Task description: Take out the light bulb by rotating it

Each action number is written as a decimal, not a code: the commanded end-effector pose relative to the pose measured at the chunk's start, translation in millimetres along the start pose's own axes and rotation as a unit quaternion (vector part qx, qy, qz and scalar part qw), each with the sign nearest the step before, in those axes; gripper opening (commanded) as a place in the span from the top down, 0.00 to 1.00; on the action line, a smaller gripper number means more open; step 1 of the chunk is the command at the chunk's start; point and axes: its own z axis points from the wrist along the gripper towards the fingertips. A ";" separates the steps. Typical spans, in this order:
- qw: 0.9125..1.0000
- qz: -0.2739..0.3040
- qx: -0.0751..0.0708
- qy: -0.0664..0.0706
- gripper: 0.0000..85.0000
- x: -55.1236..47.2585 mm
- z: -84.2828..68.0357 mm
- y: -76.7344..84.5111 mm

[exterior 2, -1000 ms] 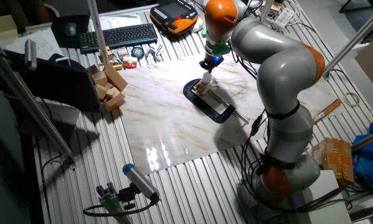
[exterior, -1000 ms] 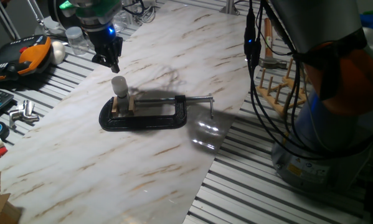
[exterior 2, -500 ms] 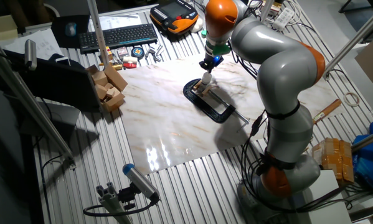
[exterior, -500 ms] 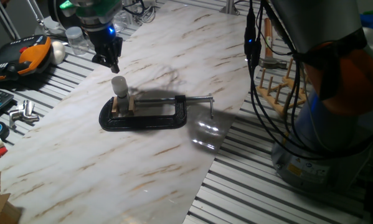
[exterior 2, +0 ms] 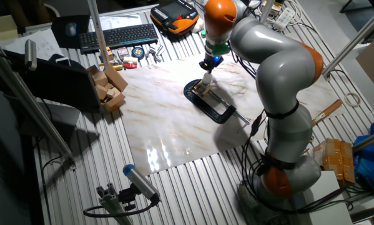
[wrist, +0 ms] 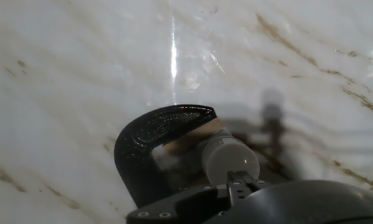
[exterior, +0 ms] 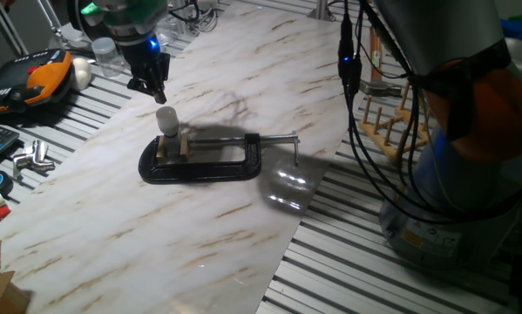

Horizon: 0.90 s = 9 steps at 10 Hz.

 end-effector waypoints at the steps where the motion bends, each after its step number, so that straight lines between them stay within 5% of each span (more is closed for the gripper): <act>1: 1.000 0.007 0.000 0.001 1.00 0.0 0.0 0.9; 5: 0.997 0.073 0.000 0.006 1.00 0.7 -1.9 2.0; 7: 0.995 0.103 -0.018 0.008 1.00 0.4 -1.5 2.7; 9: 0.990 0.141 -0.021 0.004 1.00 0.3 -0.3 3.1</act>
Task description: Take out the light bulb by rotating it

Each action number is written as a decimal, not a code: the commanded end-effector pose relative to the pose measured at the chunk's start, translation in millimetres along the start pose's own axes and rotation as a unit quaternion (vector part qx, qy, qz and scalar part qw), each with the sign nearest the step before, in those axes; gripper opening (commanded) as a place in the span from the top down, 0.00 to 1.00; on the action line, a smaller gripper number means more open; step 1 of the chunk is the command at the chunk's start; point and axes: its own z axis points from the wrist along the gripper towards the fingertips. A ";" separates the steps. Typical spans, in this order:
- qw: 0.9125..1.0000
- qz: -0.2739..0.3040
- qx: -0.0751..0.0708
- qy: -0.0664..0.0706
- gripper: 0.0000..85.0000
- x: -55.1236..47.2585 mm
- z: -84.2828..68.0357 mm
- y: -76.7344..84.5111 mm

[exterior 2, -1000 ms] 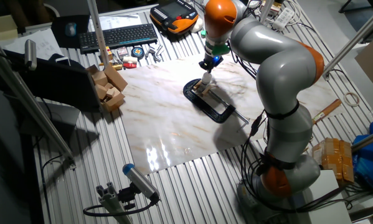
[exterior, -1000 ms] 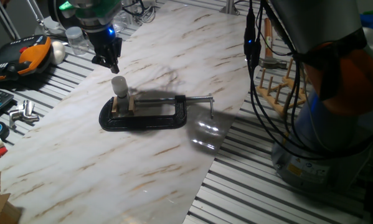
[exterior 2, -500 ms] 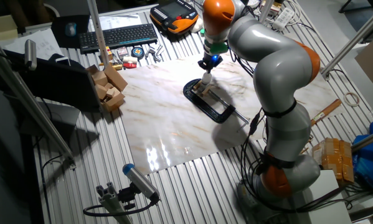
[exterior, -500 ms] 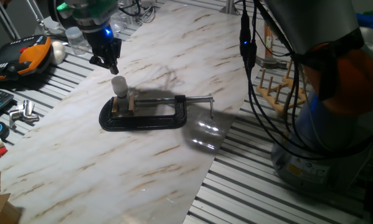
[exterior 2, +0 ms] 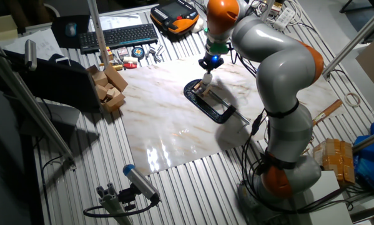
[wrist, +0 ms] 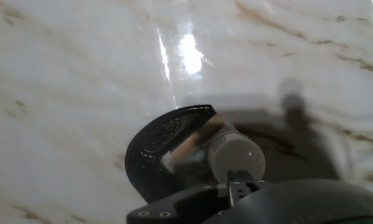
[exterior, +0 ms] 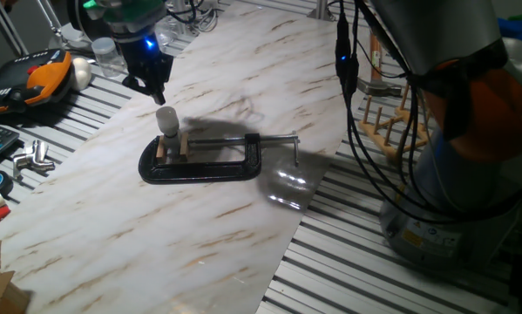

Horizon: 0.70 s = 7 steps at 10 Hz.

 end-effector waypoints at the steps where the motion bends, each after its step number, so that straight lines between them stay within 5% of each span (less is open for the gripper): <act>1: 0.999 0.035 -0.003 0.006 1.00 0.7 0.3 -0.1; 4: 0.985 0.171 0.001 0.011 1.00 1.0 -0.1 0.7; 6: 0.974 0.227 -0.001 0.023 1.00 0.9 0.3 1.2; 7: 0.969 0.246 0.000 0.018 1.00 1.0 0.5 1.2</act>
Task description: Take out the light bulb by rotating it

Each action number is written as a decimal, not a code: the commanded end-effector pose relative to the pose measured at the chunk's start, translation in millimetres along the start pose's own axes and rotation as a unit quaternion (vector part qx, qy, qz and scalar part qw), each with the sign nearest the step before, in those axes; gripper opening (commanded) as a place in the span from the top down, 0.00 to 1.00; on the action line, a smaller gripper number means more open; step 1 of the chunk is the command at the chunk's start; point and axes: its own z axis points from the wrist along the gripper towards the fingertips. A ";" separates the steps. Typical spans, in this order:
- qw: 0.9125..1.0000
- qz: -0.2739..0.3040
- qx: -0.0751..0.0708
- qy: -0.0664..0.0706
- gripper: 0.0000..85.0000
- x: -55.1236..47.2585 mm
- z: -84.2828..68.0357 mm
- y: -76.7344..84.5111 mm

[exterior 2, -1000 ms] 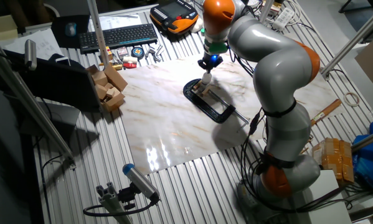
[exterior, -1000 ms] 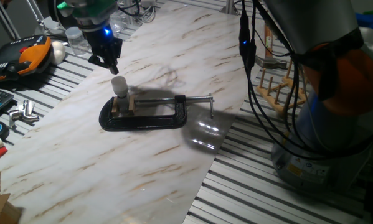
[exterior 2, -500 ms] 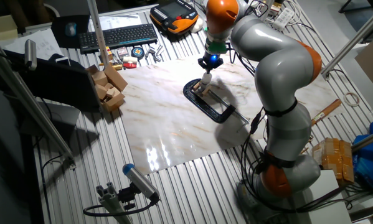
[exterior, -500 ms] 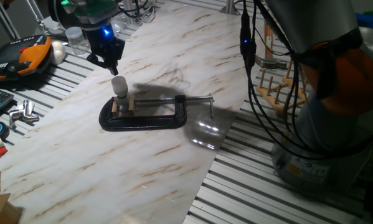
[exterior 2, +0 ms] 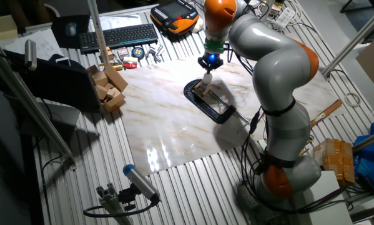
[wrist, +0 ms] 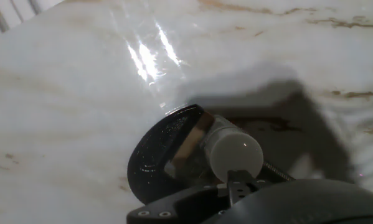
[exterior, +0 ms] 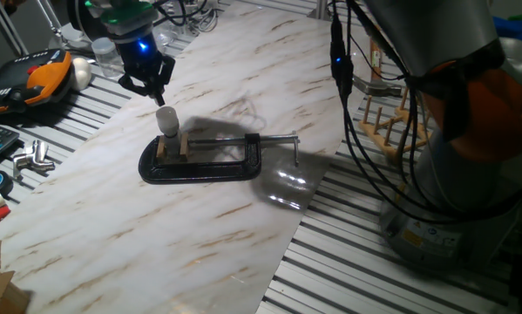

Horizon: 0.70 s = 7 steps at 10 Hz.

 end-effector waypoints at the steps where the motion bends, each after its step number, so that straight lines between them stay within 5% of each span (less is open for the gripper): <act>1: 0.988 0.154 -0.013 0.004 1.00 0.3 -0.6 -0.2; 4: 0.972 0.234 -0.015 0.012 1.00 0.8 -0.7 0.5; 7: 0.934 0.357 -0.004 0.015 1.00 1.1 -1.1 0.1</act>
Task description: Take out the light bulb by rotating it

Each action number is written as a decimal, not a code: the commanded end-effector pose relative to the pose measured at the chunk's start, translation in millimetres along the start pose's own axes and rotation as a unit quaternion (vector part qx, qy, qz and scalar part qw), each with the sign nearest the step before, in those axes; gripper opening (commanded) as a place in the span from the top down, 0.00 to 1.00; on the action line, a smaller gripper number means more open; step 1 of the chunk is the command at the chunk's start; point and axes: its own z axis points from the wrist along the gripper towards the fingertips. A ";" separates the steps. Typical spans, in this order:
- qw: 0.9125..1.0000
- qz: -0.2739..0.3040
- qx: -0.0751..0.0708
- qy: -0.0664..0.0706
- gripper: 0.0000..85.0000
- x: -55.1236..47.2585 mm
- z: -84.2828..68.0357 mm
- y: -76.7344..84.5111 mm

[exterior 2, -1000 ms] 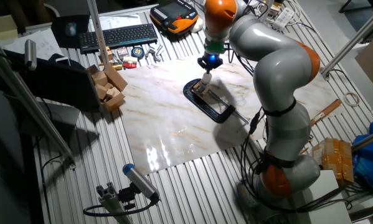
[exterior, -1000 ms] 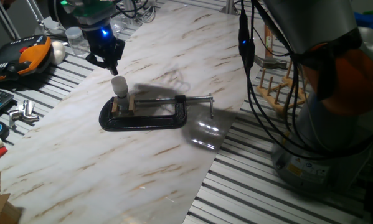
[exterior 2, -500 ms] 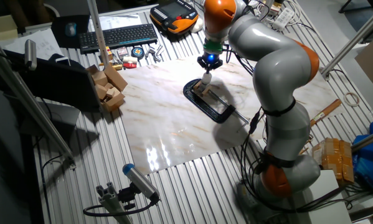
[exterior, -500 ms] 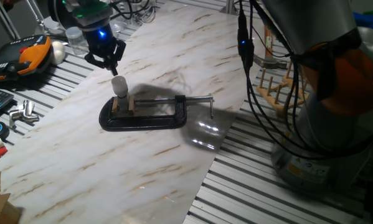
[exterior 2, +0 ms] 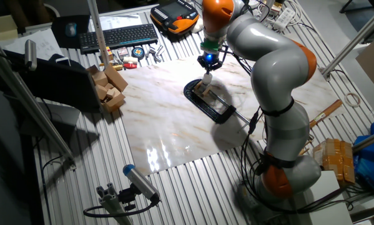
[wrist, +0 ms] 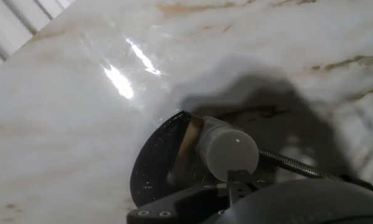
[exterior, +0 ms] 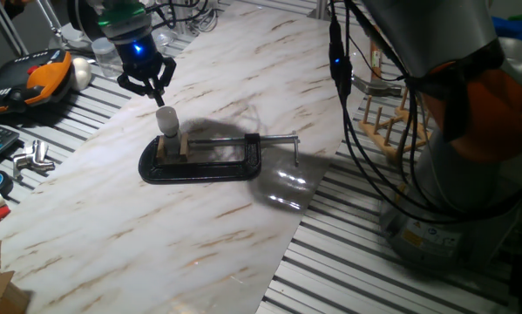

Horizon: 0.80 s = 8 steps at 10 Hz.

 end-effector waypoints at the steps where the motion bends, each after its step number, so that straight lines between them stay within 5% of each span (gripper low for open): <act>1: 0.962 0.270 -0.020 0.019 1.00 0.5 -0.4 0.1; 5: 0.923 0.382 -0.033 0.007 1.00 0.5 0.2 -0.3; 8: 0.884 0.467 -0.033 0.011 1.00 0.5 0.4 -0.3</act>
